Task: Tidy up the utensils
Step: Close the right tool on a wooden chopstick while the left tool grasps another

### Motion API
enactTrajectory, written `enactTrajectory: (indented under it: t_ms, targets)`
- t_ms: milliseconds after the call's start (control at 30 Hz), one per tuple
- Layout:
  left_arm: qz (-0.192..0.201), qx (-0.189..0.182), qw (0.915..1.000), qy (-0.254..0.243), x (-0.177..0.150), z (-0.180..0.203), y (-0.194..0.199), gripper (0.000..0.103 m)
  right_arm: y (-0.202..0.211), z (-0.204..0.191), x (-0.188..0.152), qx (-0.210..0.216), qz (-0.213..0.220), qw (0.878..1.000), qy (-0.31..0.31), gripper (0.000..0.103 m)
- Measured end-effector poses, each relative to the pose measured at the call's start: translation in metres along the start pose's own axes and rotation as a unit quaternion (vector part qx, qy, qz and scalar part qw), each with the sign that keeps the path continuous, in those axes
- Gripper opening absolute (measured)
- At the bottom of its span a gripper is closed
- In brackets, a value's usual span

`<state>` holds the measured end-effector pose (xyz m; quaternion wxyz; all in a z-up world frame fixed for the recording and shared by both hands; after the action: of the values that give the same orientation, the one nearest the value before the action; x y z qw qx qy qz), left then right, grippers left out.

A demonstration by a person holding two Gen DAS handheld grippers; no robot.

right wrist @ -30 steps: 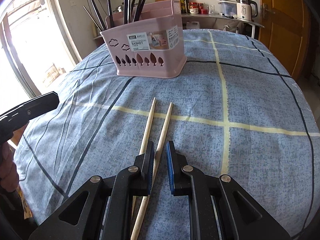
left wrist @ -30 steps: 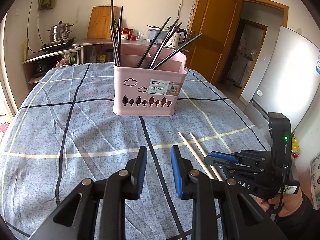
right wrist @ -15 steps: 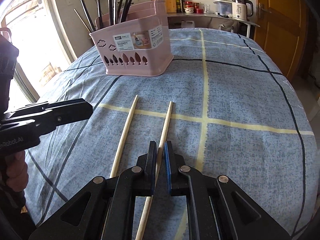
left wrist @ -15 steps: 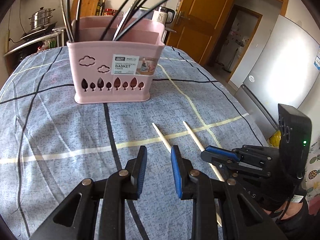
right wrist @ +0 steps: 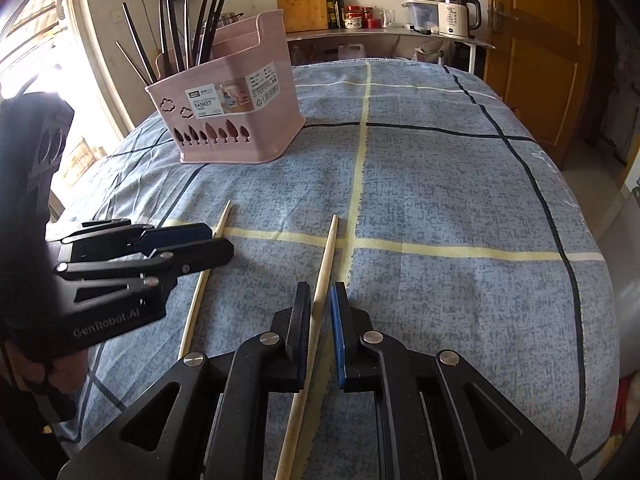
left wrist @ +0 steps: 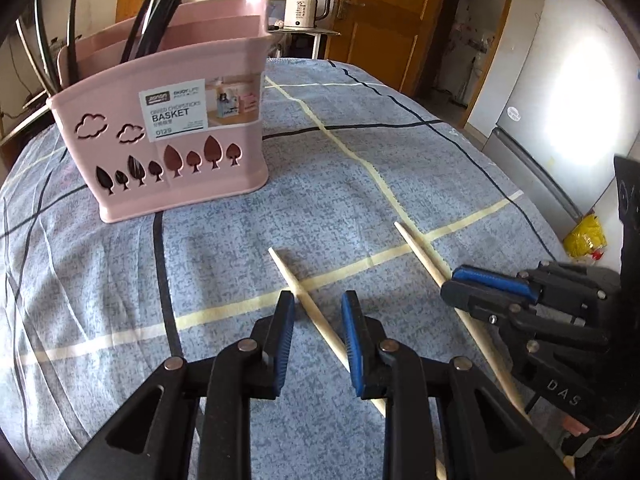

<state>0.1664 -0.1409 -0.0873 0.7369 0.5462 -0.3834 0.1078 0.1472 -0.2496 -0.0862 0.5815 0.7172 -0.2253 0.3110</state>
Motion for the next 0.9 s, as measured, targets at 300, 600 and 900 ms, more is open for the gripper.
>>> enactTrajectory:
  t_ms: [300,600,900]
  targets:
    - [-0.012,-0.008,0.9999,-0.007,-0.011,-0.015,0.016,0.014,-0.012,-0.001,0.012,-0.004,-0.009,1.000,0.005,0.011]
    - [-0.018,-0.008,0.9986,0.050,-0.003,-0.034,0.014,0.023,-0.024,-0.002,0.023,-0.010,-0.022,1.000,0.012,0.011]
    - [-0.009,0.021,0.9993,0.030,0.003,-0.019,0.002,0.018,-0.033,-0.004,0.025,-0.021,-0.025,0.999,0.027,0.009]
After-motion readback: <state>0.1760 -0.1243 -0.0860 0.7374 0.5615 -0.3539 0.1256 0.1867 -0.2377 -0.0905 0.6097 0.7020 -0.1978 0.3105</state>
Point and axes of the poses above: each gripper's, at about its wrist camera, not at the fingertips, and y roughly against the way its jaws point, z to its right, x to its top, the point moved 3 cm from there along -y, roughly the way its jaws point, and after that the axes turned 6 degrees about z, right-handed, at the moved point
